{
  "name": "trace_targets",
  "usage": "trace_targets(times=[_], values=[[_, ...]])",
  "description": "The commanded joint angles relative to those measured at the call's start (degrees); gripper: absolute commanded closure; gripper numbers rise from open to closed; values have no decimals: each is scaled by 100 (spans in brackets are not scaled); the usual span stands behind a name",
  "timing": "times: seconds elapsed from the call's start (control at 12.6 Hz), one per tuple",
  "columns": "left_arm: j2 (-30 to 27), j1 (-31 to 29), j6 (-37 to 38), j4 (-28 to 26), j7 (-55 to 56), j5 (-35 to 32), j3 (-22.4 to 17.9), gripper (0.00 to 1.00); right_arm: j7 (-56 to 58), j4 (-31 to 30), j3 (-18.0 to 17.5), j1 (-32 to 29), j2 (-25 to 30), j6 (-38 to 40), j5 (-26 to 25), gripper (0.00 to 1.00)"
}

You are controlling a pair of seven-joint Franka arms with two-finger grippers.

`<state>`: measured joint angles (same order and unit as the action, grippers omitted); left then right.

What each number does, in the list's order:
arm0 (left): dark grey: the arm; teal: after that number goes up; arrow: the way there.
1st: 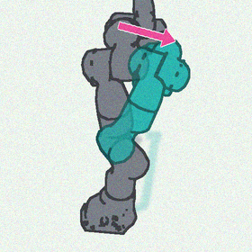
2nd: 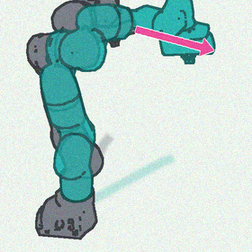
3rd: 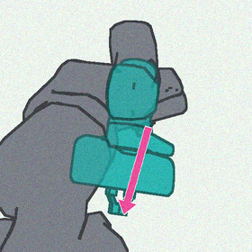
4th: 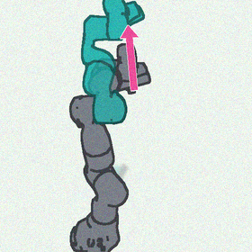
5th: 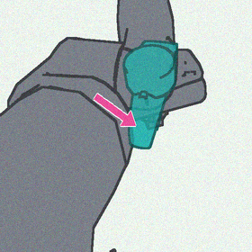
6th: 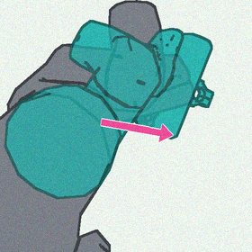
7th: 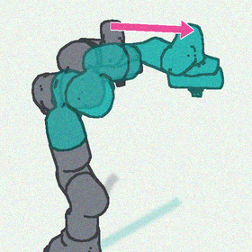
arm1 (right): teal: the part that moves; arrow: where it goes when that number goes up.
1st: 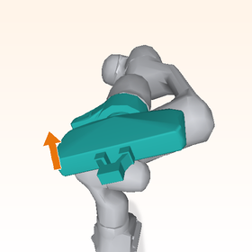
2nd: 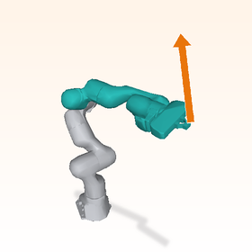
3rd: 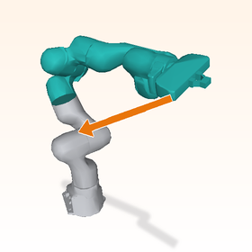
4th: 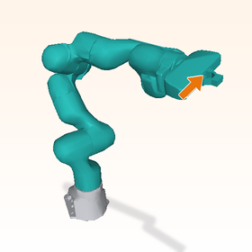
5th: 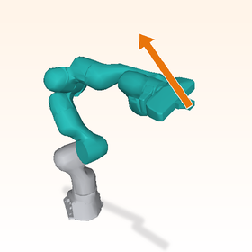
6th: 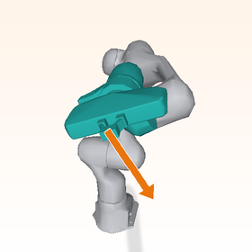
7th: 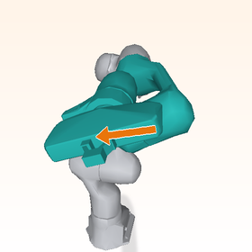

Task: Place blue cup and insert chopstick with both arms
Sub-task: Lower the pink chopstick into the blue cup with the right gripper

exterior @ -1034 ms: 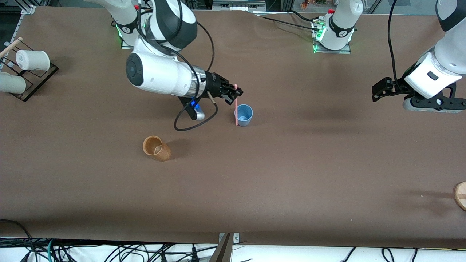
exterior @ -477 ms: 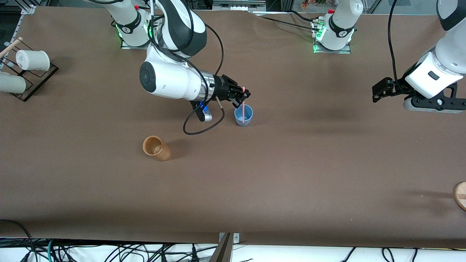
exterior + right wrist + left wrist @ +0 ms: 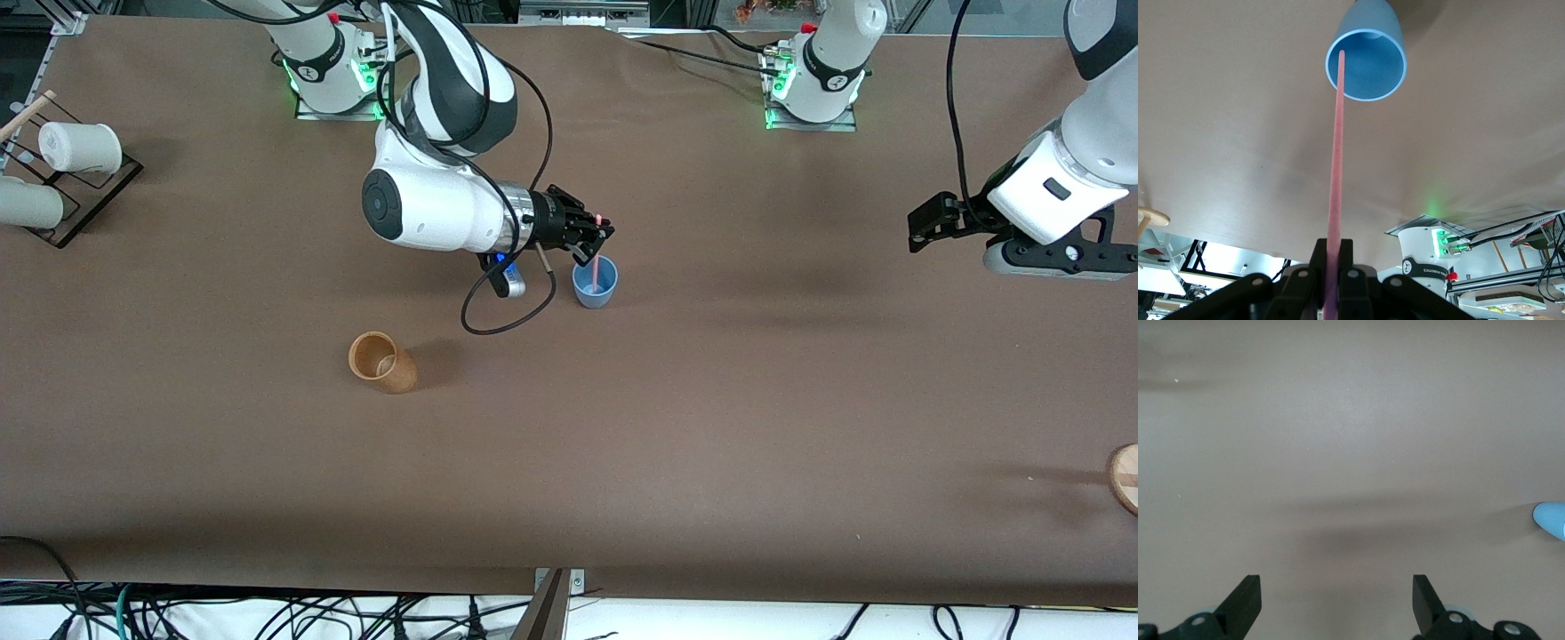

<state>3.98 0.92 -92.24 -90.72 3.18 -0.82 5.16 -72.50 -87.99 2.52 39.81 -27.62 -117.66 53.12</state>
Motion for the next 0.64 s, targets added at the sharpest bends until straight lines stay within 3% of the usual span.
trace_targets(times=[0.0,0.08,0.16,0.24,0.48,0.56], values=[[111,40,163,257,-63,-147,-15,0,-107,-69,30,53,47,-47,102,93],[111,49,163,266,-63,-147,-15,0,-115,-77,30,62,38,-108,102,90],[111,49,163,266,-63,-147,-15,0,-107,-121,30,62,12,-187,102,80],[111,49,163,266,-46,-147,-15,0,-106,-130,30,106,3,-249,102,59],[111,31,163,266,-72,-147,-24,0,-133,-113,30,106,11,-284,102,20],[111,40,163,266,-72,-147,-24,0,-150,-95,30,106,46,-284,111,20]])
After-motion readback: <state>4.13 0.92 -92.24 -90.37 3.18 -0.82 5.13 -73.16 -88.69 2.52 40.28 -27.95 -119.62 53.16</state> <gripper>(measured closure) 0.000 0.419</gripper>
